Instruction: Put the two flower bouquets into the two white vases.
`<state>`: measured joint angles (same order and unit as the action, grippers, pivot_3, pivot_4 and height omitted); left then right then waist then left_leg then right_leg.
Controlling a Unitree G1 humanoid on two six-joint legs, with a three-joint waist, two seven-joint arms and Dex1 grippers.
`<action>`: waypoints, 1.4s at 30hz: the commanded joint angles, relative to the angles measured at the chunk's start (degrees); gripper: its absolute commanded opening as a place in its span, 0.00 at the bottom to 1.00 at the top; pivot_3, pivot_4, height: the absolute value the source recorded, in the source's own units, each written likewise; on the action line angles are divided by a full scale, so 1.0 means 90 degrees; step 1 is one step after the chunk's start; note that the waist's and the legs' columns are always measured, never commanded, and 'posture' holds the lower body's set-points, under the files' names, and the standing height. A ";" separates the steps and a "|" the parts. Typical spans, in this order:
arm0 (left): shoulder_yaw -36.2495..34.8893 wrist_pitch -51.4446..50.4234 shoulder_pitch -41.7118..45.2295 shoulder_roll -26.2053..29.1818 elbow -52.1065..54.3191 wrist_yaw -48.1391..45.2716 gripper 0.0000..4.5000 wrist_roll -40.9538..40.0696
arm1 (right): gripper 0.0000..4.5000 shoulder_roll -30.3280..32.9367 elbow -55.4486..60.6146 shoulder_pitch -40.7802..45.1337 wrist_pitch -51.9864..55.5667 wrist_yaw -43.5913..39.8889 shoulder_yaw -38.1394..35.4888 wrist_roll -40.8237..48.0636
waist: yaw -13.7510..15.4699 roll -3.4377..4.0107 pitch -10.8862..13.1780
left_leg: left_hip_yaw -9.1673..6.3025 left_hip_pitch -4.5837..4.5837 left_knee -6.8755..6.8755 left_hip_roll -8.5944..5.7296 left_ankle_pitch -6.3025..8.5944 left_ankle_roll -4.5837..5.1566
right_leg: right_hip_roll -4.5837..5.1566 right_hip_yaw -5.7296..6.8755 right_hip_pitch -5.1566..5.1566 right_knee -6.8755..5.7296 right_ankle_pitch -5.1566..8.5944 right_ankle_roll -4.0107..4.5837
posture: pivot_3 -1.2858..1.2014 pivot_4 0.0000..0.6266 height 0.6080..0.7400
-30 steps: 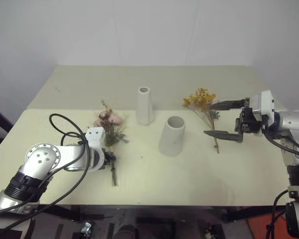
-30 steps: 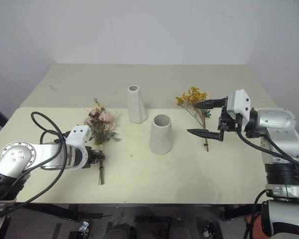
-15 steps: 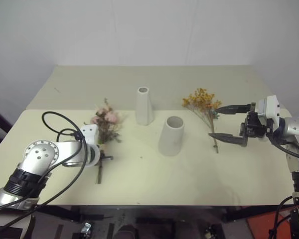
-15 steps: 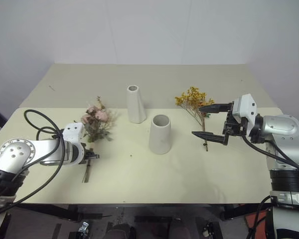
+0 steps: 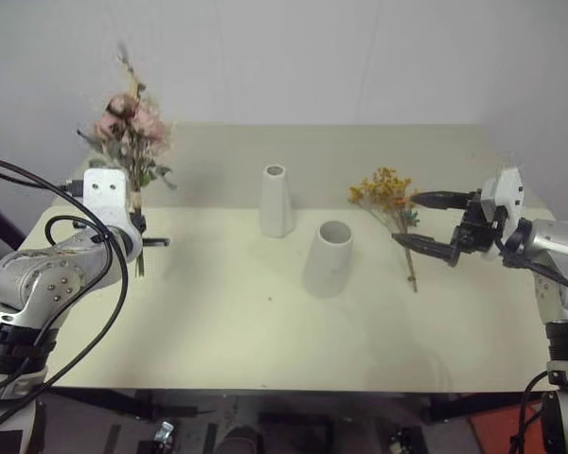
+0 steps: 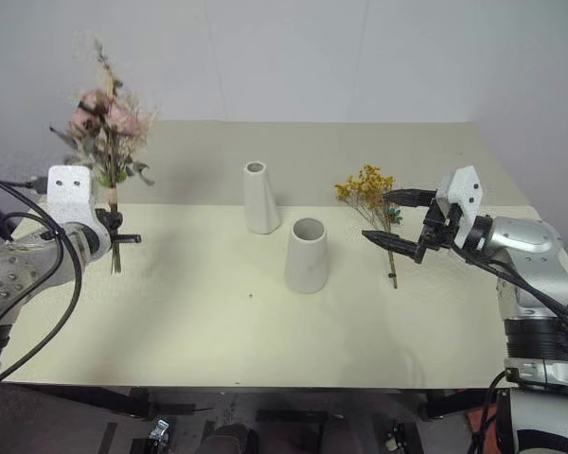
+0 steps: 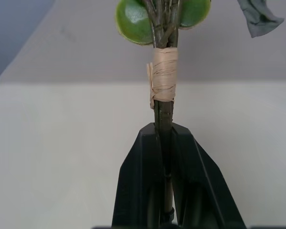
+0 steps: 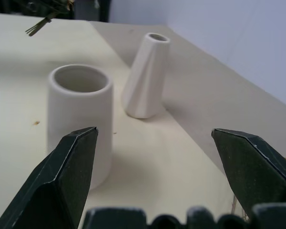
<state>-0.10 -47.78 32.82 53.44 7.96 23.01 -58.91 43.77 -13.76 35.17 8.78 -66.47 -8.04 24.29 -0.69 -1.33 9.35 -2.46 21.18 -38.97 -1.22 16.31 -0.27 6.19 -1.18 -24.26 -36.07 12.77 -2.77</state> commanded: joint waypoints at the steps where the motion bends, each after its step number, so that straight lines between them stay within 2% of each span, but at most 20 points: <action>1: -0.0386 0.0811 0.0405 -0.0158 -0.0005 -0.1177 0.00 0.0837 | 1.00 -0.0002 0.0274 0.0223 0.0507 0.0385 -0.0088 0.0061 | -0.0001 -0.0001 0.0000 | 0.0000 0.0000 0.0000 0.0000 0.0000 0.0001 | 0.0000 0.0000 0.0000 0.0000 0.0000 0.0000 | 0.52 0.24 1.00; 6: -0.0702 0.1937 0.1188 -0.0565 -0.0765 -0.2901 0.00 0.1550 | 1.00 -0.0067 0.0339 0.0391 0.1244 0.0755 -0.0204 0.0273 | -0.0002 -0.0001 0.0000 | 0.0000 0.0006 -0.0002 0.0000 0.0003 0.0006 | 0.0000 0.0006 0.0000 0.0003 0.0000 0.0000 | 0.52 0.24 1.00; 10: -0.0720 0.2304 0.1836 -0.0719 -0.1449 -0.3969 0.00 0.2033 | 1.00 -0.0010 0.0500 0.0519 0.1732 0.0915 -0.0363 0.0508 | -0.0009 -0.0001 0.0001 | -0.0002 0.0010 -0.0003 0.0000 0.0006 0.0012 | 0.0000 0.0012 -0.0001 0.0001 0.0000 0.0000 | 0.52 0.24 1.00; 17: -0.0625 0.2449 0.3048 -0.1103 -0.2935 -0.5729 0.00 0.2551 | 1.00 0.0151 0.0901 0.0342 0.1836 0.0940 -0.0370 0.0421 | -0.0014 -0.0002 0.0001 | -0.0005 0.0016 -0.0011 0.0001 0.0010 0.0021 | 0.0000 0.0023 0.0001 -0.0003 -0.0001 -0.0002 | 0.52 0.24 1.00; 26: -0.0905 0.2738 0.4075 -0.1748 -0.4747 -0.7032 0.00 0.2905 | 1.00 0.0156 0.1299 0.0151 0.1871 0.1008 -0.0558 0.0535 | -0.0026 -0.0003 0.0002 | -0.0009 0.0023 -0.0020 0.0001 0.0012 0.0027 | 0.0000 0.0031 0.0000 -0.0010 -0.0002 -0.0005 | 0.52 0.24 1.00; 42: -0.1222 0.3639 0.5123 -0.2803 -0.7027 -0.8249 0.00 0.3537 | 1.00 -0.0019 0.2144 -0.0434 0.1940 0.1588 -0.0877 0.0844 | -0.0030 -0.0005 0.0003 | -0.0019 0.0056 -0.0048 0.0000 0.0017 0.0036 | 0.0000 0.0046 -0.0003 -0.0015 -0.0005 -0.0012 | 0.52 0.24 1.00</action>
<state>-10.17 -17.04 76.50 27.96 -54.65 -50.10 -27.82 43.37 2.70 31.29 25.84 -53.26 -13.12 30.59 -0.96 -1.37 9.37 -2.64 21.70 -39.42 -1.21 16.46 0.06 6.19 -0.76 -24.28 -36.21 12.72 -2.88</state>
